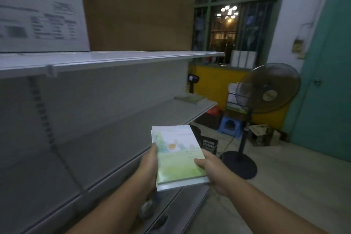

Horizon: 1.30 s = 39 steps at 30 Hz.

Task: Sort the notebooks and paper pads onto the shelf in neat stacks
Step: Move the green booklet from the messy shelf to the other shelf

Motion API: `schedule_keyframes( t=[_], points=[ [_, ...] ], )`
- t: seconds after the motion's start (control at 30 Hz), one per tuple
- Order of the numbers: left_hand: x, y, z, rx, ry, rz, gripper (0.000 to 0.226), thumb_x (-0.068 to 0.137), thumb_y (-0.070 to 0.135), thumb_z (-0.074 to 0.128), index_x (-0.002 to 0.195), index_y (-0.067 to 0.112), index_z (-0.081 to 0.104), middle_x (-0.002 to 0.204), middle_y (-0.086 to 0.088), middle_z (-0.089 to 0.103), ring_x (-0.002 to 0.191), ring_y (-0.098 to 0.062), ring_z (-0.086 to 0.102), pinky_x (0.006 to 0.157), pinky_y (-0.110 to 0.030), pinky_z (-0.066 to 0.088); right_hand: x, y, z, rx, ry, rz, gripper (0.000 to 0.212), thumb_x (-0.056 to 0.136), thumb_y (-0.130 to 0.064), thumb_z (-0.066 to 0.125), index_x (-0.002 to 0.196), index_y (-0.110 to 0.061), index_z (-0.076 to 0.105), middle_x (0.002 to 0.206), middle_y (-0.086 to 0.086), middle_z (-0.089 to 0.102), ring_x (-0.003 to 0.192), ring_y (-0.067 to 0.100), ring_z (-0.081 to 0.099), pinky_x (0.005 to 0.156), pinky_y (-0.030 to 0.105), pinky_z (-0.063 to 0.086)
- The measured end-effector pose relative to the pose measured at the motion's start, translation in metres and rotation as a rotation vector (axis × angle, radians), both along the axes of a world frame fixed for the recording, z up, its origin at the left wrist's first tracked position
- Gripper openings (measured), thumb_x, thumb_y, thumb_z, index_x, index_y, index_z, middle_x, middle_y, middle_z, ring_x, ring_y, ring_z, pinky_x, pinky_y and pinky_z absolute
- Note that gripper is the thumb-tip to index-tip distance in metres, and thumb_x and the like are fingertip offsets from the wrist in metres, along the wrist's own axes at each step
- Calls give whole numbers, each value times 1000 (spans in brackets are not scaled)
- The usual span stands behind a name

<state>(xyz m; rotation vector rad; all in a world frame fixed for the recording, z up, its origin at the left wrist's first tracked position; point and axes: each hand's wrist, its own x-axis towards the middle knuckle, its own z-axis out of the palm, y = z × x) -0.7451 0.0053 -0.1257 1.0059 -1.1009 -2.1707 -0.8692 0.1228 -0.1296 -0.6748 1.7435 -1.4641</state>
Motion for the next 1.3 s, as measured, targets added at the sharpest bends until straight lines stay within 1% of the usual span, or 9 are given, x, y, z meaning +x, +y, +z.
schedule_keyframes(
  t=[0.17,0.4,0.6,0.77,0.97,1.07,1.1,1.2,1.3],
  points=[
    [-98,-23,-6,151,26,-80,48,92,43,42,106,8,71,104,-22,70,95,-45,66,90,-56,49,-84,-11,4,-11,39,-117,33,97,-1,44,102,-31,57,101,-1,69,85,19,67,61,24,51],
    [-214,-50,-30,160,-16,-35,51,82,48,59,109,6,70,107,-22,69,94,-46,66,86,-64,48,-203,-37,-1,28,83,-90,35,95,1,45,102,-32,57,95,-11,66,87,13,65,68,25,50],
    [-303,-71,-11,57,-68,-18,42,99,40,43,101,5,67,93,-20,72,81,-39,70,74,-46,57,-302,-79,1,19,91,-84,34,93,4,47,108,-24,55,94,-2,65,89,22,65,70,29,51],
    [-365,-92,-9,-163,-265,213,41,102,26,35,134,2,44,113,-17,60,86,-30,59,72,-32,47,-369,-119,5,29,106,31,31,93,2,45,100,-25,58,94,5,68,78,23,65,59,26,49],
    [-403,-139,-10,-263,-325,323,32,102,22,36,121,2,51,94,-13,59,72,-22,56,62,-27,46,-416,-187,5,61,90,147,32,91,4,42,91,-22,60,88,6,67,78,24,63,62,29,49],
    [-422,-165,-2,-304,-285,385,26,100,29,43,100,8,58,64,-3,51,54,-16,47,37,-16,37,-442,-227,5,89,158,163,26,85,0,50,102,-12,65,90,15,69,84,34,65,65,31,47],
    [-429,-177,-1,-313,-280,394,29,98,31,45,99,8,62,64,-3,53,54,-16,49,38,-17,37,-451,-240,5,92,166,156,27,84,-1,51,103,-12,66,91,15,70,86,35,66,67,32,48],
    [-470,-223,-6,-210,-218,343,32,93,39,52,95,13,69,90,-8,68,78,-26,66,64,-31,56,-487,-272,7,100,161,111,27,86,1,51,99,-17,67,92,7,71,88,27,67,77,34,52],
    [-535,-311,-84,-235,-269,373,59,73,61,46,100,14,68,106,-13,69,91,-33,67,83,-47,56,-531,-304,12,145,210,56,30,83,4,52,105,-11,67,94,8,70,89,29,66,83,39,54]
  ],
)
